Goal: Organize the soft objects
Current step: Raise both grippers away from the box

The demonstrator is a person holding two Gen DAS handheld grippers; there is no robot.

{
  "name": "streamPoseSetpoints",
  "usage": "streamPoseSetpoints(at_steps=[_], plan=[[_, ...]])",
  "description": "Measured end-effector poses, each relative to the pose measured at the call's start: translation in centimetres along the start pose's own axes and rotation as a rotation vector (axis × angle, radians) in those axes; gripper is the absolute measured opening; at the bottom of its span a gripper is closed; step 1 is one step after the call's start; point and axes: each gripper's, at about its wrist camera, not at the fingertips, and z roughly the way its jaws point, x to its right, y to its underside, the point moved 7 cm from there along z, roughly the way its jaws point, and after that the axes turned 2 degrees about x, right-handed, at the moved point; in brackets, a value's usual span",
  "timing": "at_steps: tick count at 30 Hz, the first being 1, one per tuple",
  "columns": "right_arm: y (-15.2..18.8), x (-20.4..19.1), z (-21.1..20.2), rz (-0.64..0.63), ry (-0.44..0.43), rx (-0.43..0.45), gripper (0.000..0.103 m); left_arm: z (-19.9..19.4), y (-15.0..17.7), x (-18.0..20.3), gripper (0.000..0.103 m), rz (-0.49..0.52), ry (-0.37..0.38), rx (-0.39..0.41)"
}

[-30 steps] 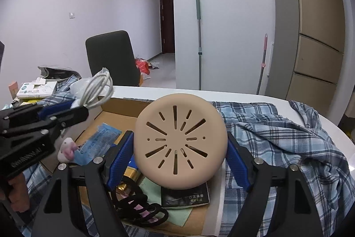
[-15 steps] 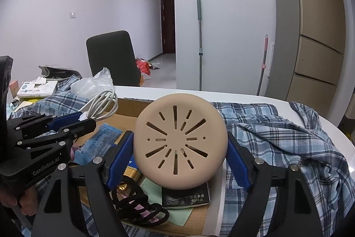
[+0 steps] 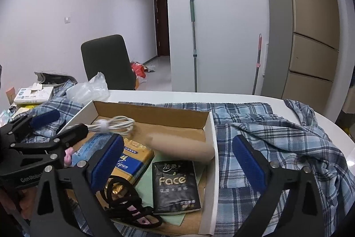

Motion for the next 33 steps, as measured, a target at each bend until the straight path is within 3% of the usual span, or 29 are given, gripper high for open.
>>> streamPoseSetpoints(at_steps=[3, 7, 13, 18, 22, 28, 33], plan=[[-0.3, 0.1, -0.3, -0.003, 0.013, 0.022, 0.098, -0.8, -0.9, 0.0, 0.083, -0.017, 0.028, 0.019], [-3.2, 0.6, -3.2, -0.035, 0.104, 0.144, 0.098, -3.9, -3.6, 0.2, 0.083, 0.024, 0.014, 0.144], [-8.6, 0.9, -10.1, 0.001, 0.064, 0.301, 0.098, -11.9, -8.6, 0.8, 0.083, 0.01, 0.051, 0.312], [-10.6, 0.7, -16.2, 0.006, 0.058, 0.418, 0.103, -19.6, -10.8, 1.2, 0.086, 0.002, 0.074, 0.457], [-10.2, -0.2, -19.2, 0.014, 0.039, 0.449, 0.103, -23.5, -10.3, 1.7, 0.103, 0.019, 0.086, 0.514], [-8.1, -1.3, -22.4, 0.008, -0.02, 0.454, 0.103, -27.0, -7.2, 1.7, 0.103, 0.014, 0.073, 0.55], [-5.4, -1.1, -23.5, 0.013, -0.023, 0.45, 0.103, -27.6, -3.3, 1.0, 0.103, -0.046, 0.067, 0.506]])
